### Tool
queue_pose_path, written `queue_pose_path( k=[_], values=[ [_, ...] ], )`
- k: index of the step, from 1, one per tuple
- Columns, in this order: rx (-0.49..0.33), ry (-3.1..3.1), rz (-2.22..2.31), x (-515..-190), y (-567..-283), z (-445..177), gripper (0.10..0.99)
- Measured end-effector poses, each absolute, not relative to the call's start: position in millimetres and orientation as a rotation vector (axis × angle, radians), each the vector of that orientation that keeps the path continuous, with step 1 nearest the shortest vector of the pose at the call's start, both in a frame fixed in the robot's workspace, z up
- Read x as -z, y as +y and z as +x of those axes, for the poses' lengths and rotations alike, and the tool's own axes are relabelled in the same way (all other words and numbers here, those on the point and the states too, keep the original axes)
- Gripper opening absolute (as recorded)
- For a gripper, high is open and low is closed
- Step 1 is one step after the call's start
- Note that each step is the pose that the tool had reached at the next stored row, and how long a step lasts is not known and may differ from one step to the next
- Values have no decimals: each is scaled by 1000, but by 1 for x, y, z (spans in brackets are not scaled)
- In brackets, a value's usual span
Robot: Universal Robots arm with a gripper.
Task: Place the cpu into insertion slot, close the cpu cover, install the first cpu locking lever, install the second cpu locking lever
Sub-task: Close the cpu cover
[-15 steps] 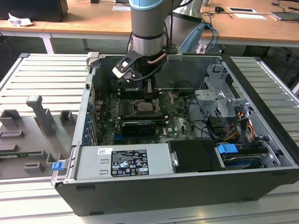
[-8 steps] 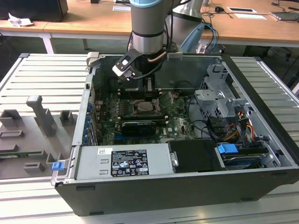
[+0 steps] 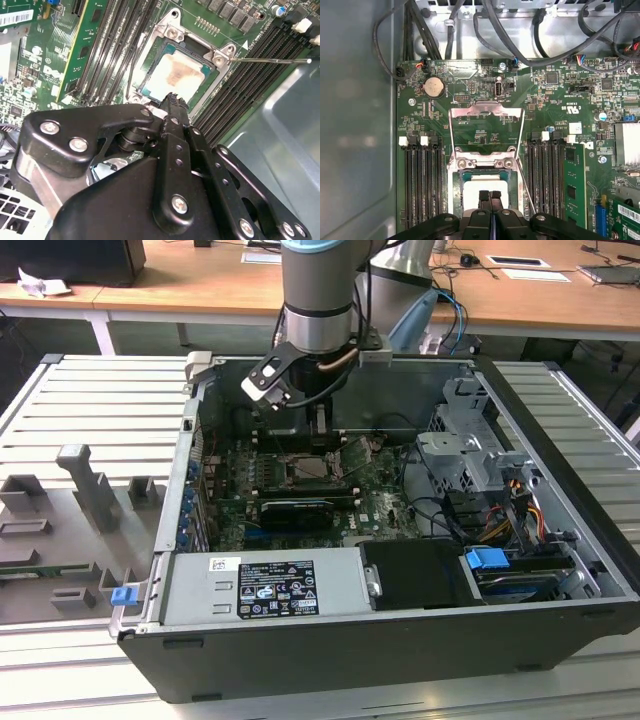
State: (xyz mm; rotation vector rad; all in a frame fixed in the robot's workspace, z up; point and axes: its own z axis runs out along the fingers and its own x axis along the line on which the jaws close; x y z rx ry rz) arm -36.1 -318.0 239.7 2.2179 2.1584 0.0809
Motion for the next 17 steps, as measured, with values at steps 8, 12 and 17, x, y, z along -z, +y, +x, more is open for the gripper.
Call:
queue_pose_path(
  k=[8, 12, 17],
  values=[
    [-93, 2172, 2234, -240, -318, -31, 106],
    [-94, 2172, 2234, -243, -318, -31, 106],
    [-92, 2173, 2235, -246, -318, -31, 106]
  ],
)
